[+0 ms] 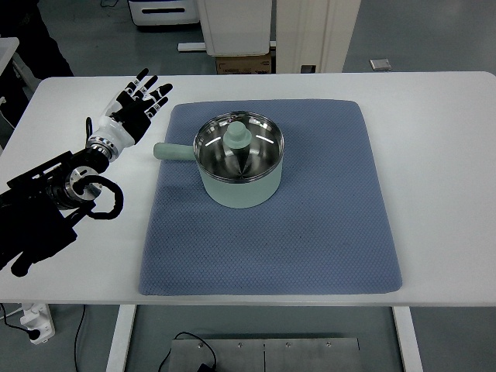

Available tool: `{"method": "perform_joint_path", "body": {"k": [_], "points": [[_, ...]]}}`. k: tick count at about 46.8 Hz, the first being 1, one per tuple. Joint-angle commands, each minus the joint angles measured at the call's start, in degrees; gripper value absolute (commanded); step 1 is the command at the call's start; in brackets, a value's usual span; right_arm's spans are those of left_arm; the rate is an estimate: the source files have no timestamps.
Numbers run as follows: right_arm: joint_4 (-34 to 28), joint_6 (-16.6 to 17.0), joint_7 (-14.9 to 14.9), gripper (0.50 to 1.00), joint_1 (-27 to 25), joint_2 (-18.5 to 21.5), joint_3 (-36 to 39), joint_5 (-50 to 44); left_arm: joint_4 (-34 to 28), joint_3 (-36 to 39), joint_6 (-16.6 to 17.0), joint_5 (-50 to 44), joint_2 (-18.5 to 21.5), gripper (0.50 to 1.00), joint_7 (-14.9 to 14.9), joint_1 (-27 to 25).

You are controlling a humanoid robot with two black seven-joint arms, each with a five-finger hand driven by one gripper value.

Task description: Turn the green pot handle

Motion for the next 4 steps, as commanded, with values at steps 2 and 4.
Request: {"method": "perform_joint_path", "body": {"k": [2,4], "points": [[-0.04,-0.04,-0.01,1.000,-0.02,0.00,0.03,0.04,0.00,0.01,0.08,0.02,0.01,1.000,-0.08,0.00],[-0.04,-0.04,-0.01,1.000,-0.02,0.00,0.12,0.04,0.00,0.01,0.09,0.02,0.01,1.000,0.01,0.00]]}}
